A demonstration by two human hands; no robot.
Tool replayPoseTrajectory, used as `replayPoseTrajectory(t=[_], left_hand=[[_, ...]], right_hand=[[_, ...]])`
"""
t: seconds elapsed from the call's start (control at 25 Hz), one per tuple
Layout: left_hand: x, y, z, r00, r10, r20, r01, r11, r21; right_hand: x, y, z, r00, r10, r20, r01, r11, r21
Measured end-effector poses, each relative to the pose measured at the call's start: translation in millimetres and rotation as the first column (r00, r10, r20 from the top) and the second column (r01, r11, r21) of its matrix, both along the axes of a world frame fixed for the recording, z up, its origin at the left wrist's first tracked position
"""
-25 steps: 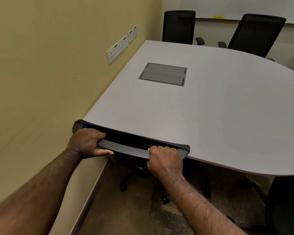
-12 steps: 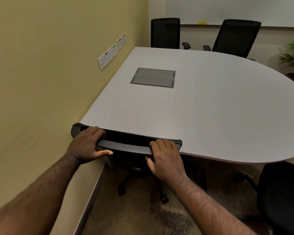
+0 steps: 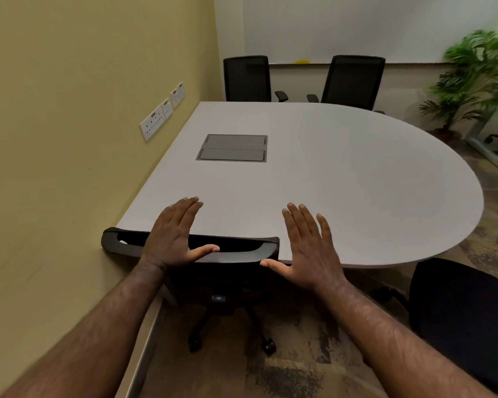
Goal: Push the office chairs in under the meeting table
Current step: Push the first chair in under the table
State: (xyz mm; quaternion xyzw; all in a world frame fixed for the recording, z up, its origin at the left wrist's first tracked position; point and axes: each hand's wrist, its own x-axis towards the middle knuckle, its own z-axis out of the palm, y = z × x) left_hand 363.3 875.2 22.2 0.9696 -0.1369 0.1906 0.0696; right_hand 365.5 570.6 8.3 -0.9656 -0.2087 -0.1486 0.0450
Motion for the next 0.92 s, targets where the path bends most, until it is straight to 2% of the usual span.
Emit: replayPoseTrajectory(t=[0.32, 0.6, 0.92], left_hand=[[38, -131, 30, 0.993, -0.074, 0.092, 0.077, 0.996, -0.035], [47, -307, 47, 0.966, -0.206, 0.157, 0.215, 0.976, -0.04], [30, -510, 59, 0.914, -0.366, 0.173, 0.376, 0.926, -0.027]], right_hand=[[-12, -132, 25, 0.969, -0.239, 0.062, 0.241, 0.97, -0.034], [-52, -295, 53, 0.884, -0.447, 0.138, 0.449, 0.893, 0.015], [-110, -469, 65, 0.79, -0.588, 0.173, 0.587, 0.807, 0.065]])
